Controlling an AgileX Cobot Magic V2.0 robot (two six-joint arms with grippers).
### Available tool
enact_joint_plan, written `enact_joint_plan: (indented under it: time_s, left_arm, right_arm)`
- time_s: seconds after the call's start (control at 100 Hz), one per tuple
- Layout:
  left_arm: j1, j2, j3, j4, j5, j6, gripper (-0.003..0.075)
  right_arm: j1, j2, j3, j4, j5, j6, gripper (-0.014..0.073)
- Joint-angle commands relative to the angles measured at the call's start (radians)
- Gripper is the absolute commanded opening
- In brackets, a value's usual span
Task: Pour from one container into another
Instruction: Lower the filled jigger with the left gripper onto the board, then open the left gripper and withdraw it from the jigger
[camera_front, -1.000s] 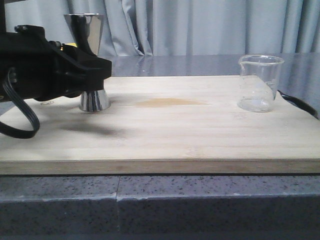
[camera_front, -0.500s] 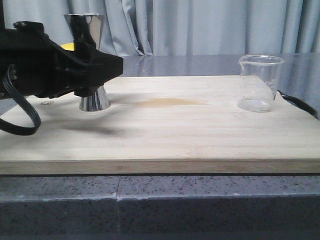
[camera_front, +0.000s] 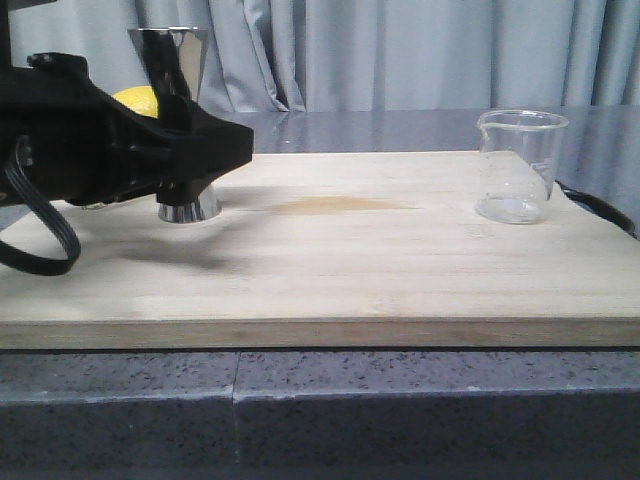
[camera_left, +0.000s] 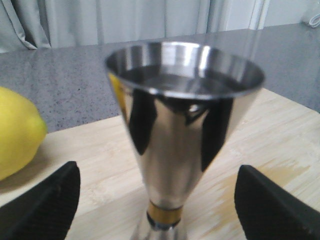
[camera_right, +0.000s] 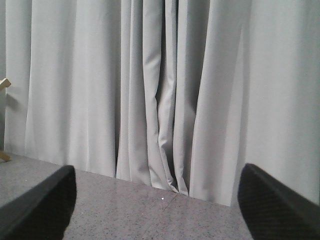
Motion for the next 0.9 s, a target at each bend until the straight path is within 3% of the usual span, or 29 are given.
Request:
enact_joint_plan:
  time_s: [0.0,0.5,0.89]
  left_arm:
    - [0.003,-0.054,-0.024,-0.011,-0.032,-0.012,0.0584]
    - [0.003,-0.213,-0.024,-0.013,0.175,-0.012,0.0584]
    - [0.003,-0.360,-0.024,-0.011,0.366,-0.113,0.0584]
  right_arm:
    - [0.001,-0.020,-0.034,-0.018,-0.076,-0.002,0.0597]
    - [0.001,-0.020,-0.034,-0.018,-0.076,-0.002,0.0597]
    - [0.001,-0.020,-0.034,-0.018,-0.082,-0.002,0.0597]
